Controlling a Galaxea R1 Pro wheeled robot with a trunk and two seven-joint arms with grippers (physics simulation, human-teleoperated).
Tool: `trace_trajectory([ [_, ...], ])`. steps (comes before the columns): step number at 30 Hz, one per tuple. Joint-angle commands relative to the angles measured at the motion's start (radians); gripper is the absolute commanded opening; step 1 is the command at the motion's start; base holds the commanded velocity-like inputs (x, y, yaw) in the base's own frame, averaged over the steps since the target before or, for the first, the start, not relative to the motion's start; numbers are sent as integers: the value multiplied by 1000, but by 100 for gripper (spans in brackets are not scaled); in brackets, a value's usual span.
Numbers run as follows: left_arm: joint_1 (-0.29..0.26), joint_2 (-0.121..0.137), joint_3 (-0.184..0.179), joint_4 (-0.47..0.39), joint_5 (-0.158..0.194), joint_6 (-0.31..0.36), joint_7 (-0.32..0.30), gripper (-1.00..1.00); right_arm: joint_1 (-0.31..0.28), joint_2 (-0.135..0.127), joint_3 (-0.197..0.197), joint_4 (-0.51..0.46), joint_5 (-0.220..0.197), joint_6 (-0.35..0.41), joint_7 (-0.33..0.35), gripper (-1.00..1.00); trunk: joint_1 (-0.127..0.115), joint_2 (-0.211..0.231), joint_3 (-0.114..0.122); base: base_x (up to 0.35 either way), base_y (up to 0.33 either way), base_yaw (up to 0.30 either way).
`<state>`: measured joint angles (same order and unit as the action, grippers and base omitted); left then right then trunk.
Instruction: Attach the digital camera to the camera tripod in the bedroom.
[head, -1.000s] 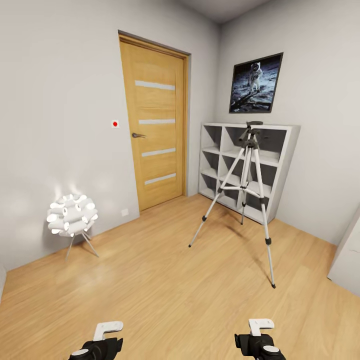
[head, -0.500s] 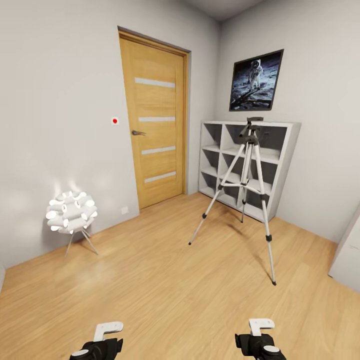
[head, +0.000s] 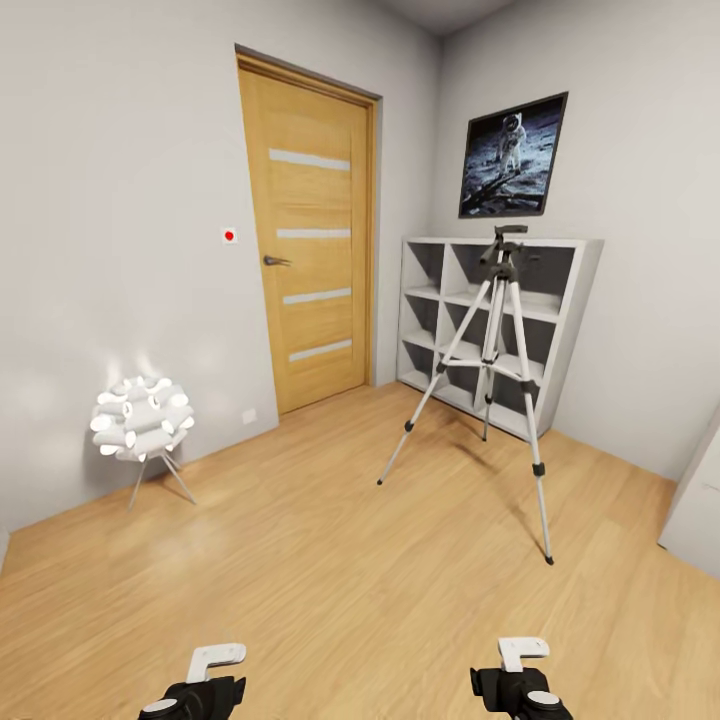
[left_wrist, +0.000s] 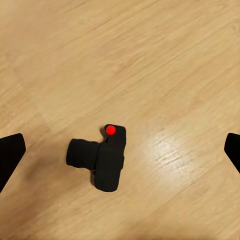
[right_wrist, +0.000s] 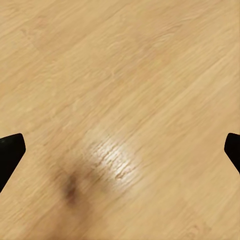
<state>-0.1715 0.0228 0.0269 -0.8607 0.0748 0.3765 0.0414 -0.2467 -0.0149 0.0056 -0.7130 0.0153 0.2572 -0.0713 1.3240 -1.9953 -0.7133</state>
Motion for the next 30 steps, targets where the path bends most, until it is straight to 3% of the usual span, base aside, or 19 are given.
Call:
trace_trajectory([
  [1,0,0,-1,-2,8,5,4,100,0,0,1,-2,2,6,-2,100,4,-8,-4,0,0,0],
  [30,0,3,2,-4,3,6,9,100,0,-6,-3,-14,2,5,-4,100,115,-211,-95,0,0,0],
])
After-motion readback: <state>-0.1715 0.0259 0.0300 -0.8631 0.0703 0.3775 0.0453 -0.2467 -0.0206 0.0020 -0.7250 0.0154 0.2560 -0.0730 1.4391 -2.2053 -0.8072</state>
